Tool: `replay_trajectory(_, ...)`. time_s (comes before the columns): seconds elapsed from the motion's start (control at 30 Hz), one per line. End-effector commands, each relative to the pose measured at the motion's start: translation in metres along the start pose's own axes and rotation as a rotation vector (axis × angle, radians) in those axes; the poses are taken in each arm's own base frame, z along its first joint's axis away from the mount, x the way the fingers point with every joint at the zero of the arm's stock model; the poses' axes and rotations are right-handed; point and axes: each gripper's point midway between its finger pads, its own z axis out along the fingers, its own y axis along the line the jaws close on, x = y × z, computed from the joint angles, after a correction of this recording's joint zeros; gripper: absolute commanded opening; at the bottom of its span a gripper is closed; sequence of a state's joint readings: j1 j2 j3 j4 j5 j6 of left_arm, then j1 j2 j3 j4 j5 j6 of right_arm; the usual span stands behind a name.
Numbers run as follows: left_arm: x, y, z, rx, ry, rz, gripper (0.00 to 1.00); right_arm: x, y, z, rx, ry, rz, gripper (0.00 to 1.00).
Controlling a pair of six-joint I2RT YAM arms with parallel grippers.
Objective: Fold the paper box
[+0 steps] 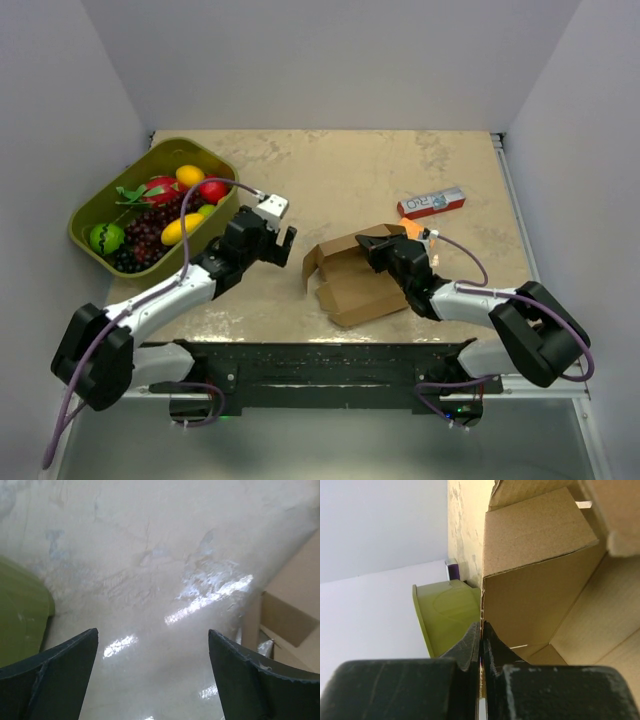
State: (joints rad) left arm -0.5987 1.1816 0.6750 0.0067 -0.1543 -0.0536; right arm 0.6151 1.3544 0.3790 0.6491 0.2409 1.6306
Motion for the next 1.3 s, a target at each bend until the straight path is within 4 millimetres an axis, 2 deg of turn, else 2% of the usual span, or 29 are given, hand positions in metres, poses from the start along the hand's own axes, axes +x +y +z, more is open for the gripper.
replay_trajectory(0.0, 0.041, -0.011, 0.011, 0.034, 0.183, -0.055, 0.94, -0.002, 0.01, -0.003, -0.038, -0.015, -0.001, 0.0)
replay_trajectory(0.03, 0.055, -0.015, 0.015, 0.057, 0.234, -0.048, 0.94, -0.003, 0.009, -0.002, -0.032, -0.018, -0.002, 0.0)
replay_trajectory(0.13, 0.074, -0.041, 0.022, 0.195, 0.311, -0.039, 0.91, -0.004, 0.01, -0.002, -0.03, -0.026, -0.007, 0.0)
replay_trajectory(0.2, 0.077, -0.063, 0.021, 0.304, 0.317, -0.009, 0.88, -0.005, 0.01, -0.002, -0.028, -0.031, -0.008, 0.0)
replay_trajectory(0.3, 0.074, -0.079, 0.022, 0.385, 0.298, 0.017, 0.84, -0.006, 0.009, -0.003, -0.026, -0.036, -0.007, 0.0)
replay_trajectory(0.47, 0.062, -0.094, 0.017, 0.482, 0.238, 0.011, 0.76, -0.005, 0.007, -0.002, -0.02, -0.031, -0.011, 0.0)
replay_trajectory(0.5, 0.053, -0.1, 0.016, 0.515, 0.195, 0.007, 0.75, -0.006, 0.008, -0.002, -0.021, -0.033, -0.01, 0.0)
replay_trajectory(0.83, 0.04, -0.113, 0.019, 0.579, 0.139, -0.028, 0.67, -0.006, 0.003, -0.002, -0.012, -0.033, -0.012, 0.0)
replay_trajectory(1.27, 0.017, -0.118, 0.025, 0.592, 0.045, -0.06, 0.54, -0.006, -0.001, -0.001, -0.002, -0.034, -0.016, 0.0)
